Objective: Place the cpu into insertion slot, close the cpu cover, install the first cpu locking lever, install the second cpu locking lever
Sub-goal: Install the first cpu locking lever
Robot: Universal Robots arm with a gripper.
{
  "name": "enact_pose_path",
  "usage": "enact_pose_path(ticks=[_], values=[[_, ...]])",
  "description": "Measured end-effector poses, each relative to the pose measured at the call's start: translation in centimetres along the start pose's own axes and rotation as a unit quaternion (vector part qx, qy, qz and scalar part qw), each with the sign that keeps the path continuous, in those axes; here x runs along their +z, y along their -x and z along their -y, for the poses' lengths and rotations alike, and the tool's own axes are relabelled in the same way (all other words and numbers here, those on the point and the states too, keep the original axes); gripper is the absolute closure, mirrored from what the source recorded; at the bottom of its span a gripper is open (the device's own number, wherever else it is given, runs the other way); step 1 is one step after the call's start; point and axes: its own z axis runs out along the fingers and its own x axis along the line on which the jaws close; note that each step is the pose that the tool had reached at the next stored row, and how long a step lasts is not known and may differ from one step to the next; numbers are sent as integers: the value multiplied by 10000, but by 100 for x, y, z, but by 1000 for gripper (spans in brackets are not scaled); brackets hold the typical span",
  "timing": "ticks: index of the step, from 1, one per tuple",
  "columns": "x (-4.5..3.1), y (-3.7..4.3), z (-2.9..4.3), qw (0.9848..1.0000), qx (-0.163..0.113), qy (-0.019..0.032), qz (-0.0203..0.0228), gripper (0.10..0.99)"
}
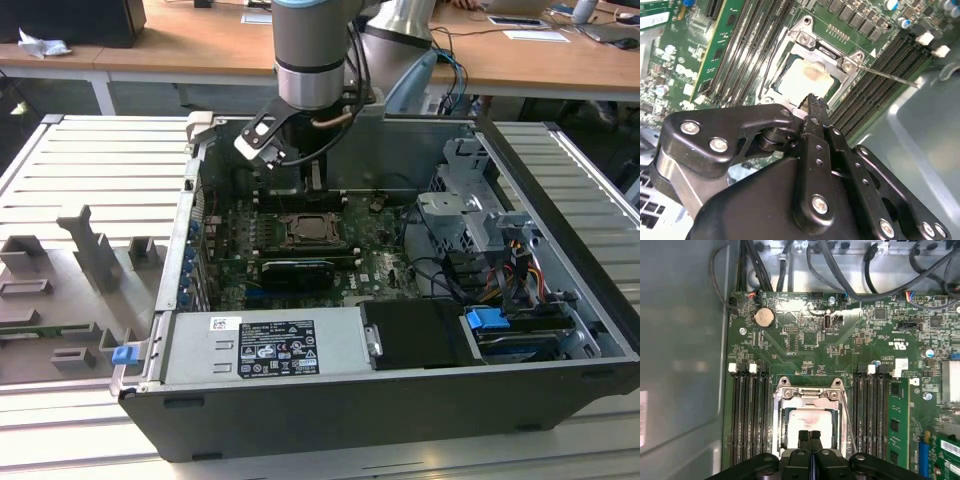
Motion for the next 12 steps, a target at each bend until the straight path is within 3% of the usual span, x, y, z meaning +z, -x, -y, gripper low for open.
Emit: enact_pose_path(ticks=[2,5,9,12], values=[[-162,-6,-13,10000,0,-2,1,980],[-291,-10,-24,10000,0,-21,0,980],[-327,-12,-27,10000,-34,-49,-4,980],[-324,-11,-27,9995,-310,-59,-23,980]])
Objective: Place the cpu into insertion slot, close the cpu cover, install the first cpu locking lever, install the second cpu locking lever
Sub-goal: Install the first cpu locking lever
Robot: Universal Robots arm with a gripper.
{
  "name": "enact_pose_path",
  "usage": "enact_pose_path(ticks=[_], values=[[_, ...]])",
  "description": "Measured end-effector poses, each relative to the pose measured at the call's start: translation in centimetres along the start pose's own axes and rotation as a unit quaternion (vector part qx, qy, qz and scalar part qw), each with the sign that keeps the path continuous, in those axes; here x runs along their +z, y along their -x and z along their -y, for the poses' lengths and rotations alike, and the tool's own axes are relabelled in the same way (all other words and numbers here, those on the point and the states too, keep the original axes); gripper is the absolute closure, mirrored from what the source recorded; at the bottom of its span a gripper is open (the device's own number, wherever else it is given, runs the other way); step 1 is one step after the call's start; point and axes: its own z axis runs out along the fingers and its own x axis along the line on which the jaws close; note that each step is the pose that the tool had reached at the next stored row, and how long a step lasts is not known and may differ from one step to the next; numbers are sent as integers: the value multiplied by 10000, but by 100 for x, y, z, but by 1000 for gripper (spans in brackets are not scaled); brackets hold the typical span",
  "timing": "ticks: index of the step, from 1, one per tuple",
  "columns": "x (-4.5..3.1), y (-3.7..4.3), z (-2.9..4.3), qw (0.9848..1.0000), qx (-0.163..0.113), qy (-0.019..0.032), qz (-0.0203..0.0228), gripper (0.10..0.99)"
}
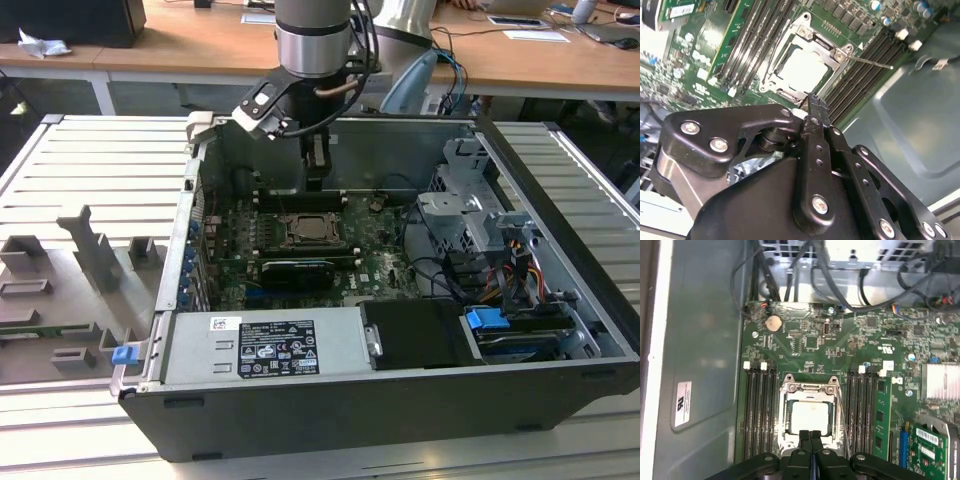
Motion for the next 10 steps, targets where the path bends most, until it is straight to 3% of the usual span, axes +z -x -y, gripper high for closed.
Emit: enact_pose_path(ticks=[5,7,10], values=[[5,0,0,9984,-560,-20,-32,980],[6,0,1,9969,-779,-28,-41,980],[10,0,1,9940,-1089,-66,-7,980]])
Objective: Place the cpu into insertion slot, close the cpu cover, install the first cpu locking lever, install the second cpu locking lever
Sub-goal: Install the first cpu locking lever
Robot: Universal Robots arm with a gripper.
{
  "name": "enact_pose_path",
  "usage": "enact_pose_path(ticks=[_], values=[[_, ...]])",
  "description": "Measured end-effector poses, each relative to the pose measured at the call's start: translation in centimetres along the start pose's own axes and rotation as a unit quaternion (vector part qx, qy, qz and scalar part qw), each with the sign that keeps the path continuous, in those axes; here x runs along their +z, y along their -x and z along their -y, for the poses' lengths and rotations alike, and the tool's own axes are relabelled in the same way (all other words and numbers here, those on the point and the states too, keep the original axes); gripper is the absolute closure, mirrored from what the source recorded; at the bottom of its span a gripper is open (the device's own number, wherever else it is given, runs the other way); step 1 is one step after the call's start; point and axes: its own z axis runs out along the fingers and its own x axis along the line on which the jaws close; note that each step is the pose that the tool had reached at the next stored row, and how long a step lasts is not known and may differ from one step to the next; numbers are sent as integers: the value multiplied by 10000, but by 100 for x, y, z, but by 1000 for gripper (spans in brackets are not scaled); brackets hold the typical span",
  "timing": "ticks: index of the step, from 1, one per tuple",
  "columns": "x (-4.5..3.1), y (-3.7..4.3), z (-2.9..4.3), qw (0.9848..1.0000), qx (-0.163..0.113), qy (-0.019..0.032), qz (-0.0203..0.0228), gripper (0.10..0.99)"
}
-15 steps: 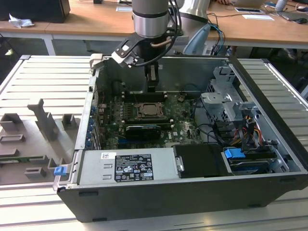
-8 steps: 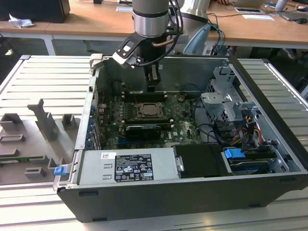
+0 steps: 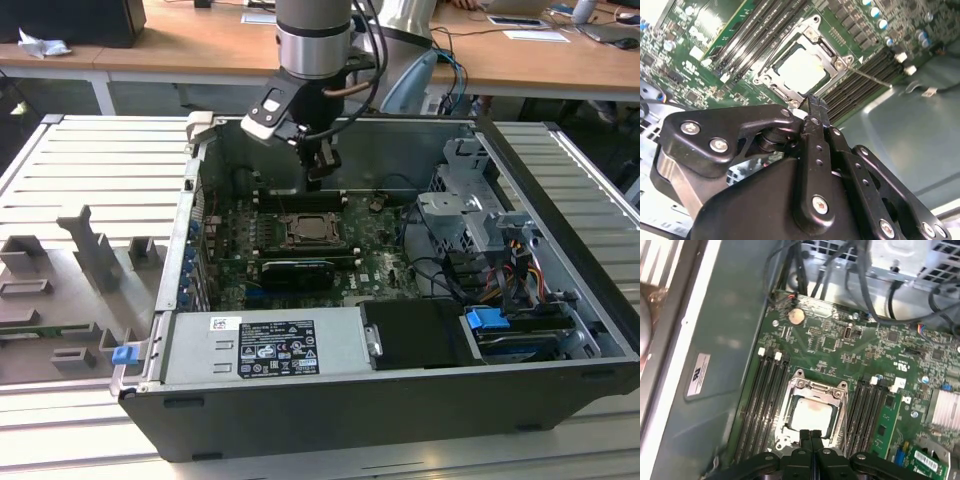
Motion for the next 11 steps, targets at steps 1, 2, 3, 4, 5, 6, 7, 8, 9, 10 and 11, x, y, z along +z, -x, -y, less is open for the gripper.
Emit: enact_pose_path(ticks=[1,2,3,4,5,6,7,8,9,10,11], values=[[1,0,0,10000,-77,-16,13,980],[3,0,0,9998,-172,-30,23,980],[6,0,0,9997,-256,-39,26,980],[8,0,0,9991,-413,-54,28,980],[9,0,0,9988,-482,-62,22,980],[10,0,1,9986,-527,-66,19,980],[14,-2,0,9983,-581,-68,13,980],[17,-4,-1,9981,-619,-69,11,980],[18,-4,-1,9979,-646,-71,9,980],[19,-5,-1,9977,-681,-72,7,980],[19,-6,0,9972,-742,-75,4,980]])
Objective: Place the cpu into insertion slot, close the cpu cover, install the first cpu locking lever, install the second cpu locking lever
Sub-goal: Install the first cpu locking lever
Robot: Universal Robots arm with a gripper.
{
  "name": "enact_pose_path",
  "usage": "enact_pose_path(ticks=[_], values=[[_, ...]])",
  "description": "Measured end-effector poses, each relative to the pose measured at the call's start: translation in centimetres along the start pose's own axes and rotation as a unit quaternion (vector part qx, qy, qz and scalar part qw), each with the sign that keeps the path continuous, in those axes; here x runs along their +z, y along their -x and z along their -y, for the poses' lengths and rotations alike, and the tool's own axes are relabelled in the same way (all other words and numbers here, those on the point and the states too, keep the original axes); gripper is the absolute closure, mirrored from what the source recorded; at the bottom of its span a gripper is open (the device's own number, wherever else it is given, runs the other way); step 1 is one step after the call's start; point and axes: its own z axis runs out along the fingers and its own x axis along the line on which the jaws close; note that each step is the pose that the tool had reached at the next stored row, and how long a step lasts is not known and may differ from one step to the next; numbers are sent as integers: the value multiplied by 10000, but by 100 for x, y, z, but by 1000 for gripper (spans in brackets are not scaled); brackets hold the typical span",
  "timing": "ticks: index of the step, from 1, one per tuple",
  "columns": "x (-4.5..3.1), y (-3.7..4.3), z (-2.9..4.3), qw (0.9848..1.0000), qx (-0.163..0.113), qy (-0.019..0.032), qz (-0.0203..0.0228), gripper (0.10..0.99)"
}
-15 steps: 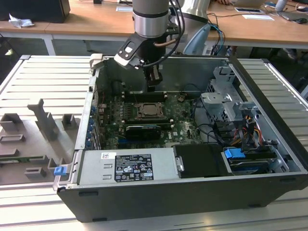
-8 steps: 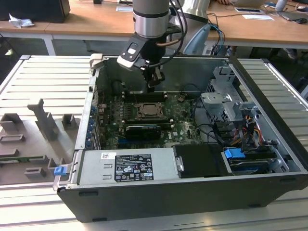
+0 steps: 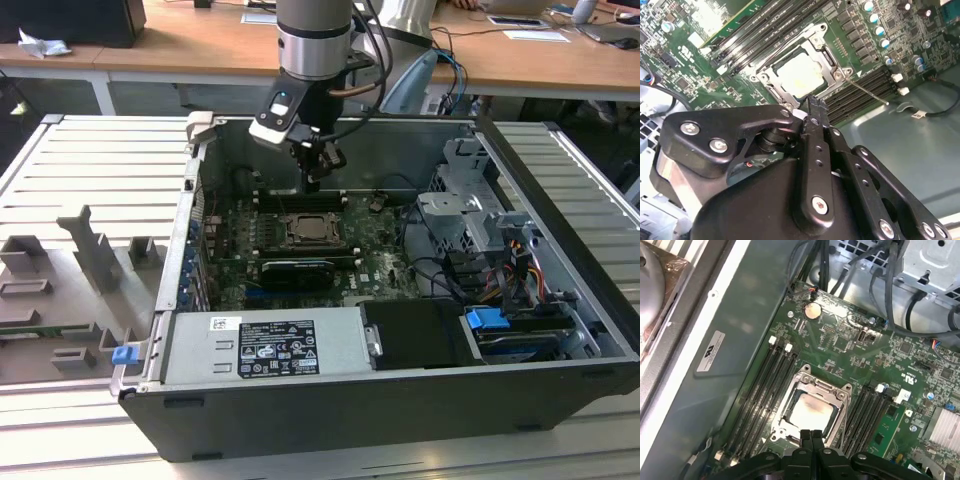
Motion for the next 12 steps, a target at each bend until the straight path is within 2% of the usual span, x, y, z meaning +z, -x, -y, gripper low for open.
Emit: enact_pose_path(ticks=[4,7,9,10,11,12], values=[[4,0,0,9993,-361,-5,-19,980],[5,0,-1,9979,-644,-8,-33,980],[5,0,0,9963,-858,-11,-43,980],[5,0,0,9949,-1007,-13,-51,980],[5,0,0,9934,-1144,-15,-57,980],[5,0,0,9907,-1358,-17,-68,980]])
